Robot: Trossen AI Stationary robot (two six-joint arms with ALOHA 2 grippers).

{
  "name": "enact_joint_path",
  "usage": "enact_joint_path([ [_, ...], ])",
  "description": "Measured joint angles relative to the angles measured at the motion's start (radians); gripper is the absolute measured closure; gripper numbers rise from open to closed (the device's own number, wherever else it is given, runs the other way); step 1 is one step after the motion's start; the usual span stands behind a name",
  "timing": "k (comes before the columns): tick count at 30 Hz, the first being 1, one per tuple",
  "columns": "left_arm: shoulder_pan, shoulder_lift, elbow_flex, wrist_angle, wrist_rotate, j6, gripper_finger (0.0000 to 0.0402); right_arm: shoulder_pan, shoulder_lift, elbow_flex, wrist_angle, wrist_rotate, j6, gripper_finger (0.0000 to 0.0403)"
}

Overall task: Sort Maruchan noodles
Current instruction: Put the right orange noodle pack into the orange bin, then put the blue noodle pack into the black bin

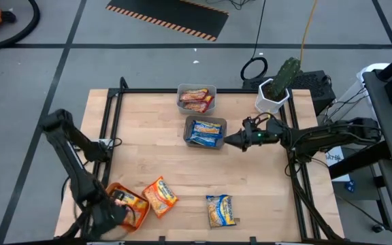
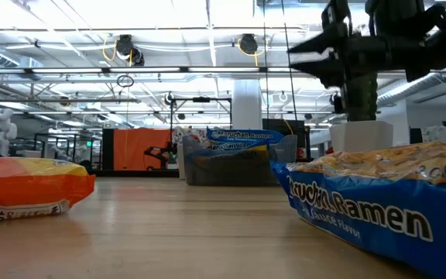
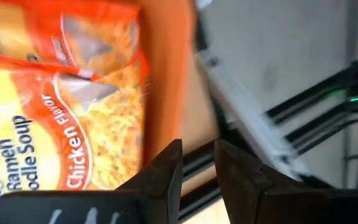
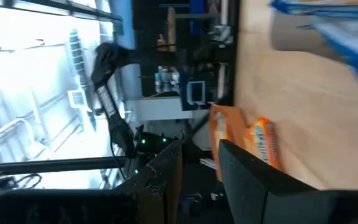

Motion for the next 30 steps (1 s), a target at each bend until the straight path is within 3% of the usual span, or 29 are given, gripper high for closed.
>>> enact_joint_path([
  [5,0.021,-0.191,0.0,-0.024,-0.075,-0.039,0.0305,0.054,0.0,0.093,-0.094,0.095,-0.015,0.03],
  [15,0.133,-0.475,0.001,-0.234,-0.324,-0.067,0.0305,0.205,0.0,0.452,-0.676,0.209,-0.17,0.03],
  [21,0.243,-0.534,0.001,-0.258,-0.558,-0.013,0.0305,0.33,0.016,0.666,-1.104,0.298,-0.053,0.03],
  [24,0.299,-0.532,0.001,-0.254,-0.6,-0.013,0.0305,0.399,0.048,0.748,-1.266,0.297,0.036,0.03],
  [30,0.375,-0.51,0.001,-0.234,-0.606,-0.007,0.0305,0.515,0.167,0.87,-1.292,0.296,0.163,0.03],
])
